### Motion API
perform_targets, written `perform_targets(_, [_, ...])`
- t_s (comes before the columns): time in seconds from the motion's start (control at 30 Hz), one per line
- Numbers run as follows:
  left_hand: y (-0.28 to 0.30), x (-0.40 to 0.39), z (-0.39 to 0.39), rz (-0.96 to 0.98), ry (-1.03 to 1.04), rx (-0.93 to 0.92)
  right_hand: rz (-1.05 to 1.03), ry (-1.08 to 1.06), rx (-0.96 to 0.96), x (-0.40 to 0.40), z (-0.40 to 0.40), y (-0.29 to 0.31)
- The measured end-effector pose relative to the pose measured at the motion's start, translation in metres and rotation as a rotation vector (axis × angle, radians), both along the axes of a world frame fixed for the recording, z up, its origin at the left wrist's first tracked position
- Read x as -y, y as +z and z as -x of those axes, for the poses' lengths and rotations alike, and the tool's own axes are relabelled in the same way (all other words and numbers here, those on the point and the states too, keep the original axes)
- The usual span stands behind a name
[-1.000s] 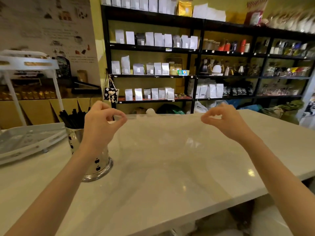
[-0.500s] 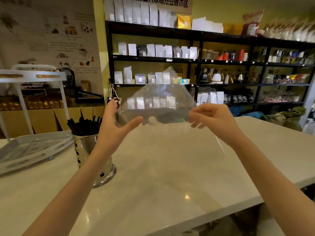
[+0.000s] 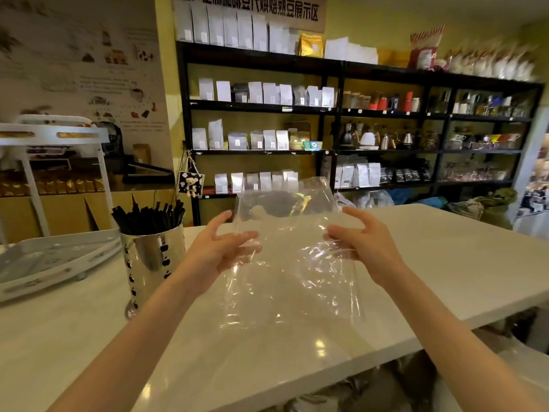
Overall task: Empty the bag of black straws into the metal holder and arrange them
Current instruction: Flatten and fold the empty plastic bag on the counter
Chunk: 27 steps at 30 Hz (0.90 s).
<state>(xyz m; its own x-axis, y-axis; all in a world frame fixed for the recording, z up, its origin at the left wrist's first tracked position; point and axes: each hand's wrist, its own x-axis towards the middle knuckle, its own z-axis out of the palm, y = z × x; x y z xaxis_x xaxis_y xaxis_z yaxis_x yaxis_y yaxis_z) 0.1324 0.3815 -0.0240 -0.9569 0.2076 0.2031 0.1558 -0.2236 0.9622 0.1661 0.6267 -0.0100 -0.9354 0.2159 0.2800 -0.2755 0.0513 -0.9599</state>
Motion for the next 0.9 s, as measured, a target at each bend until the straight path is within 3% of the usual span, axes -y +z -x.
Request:
perform_targets(0.13, [0.000, 0.000, -0.004, 0.083, -0.008, -0.031, -0.024, 0.027, -0.028, -0.007, -0.003, -0.005])
perform_targets(0.4, [0.001, 0.007, -0.011, 0.381, 0.071, -0.125, -0.316, 0.181, 0.041, -0.022, -0.009, -0.002])
perform_targets(0.7, [-0.005, 0.004, -0.028, 0.644, 0.270, -0.216, -0.734, 0.005, -0.056, -0.005, -0.010, -0.014])
perform_targets(0.8, [-0.005, 0.010, -0.034, 0.708, 0.304, -0.264, -0.687, -0.010, -0.113, 0.000, -0.014, -0.017])
perform_targets(0.9, [-0.002, 0.022, -0.038, 0.722, 0.300, -0.258, -0.500, 0.087, -0.101, 0.004, -0.022, -0.014])
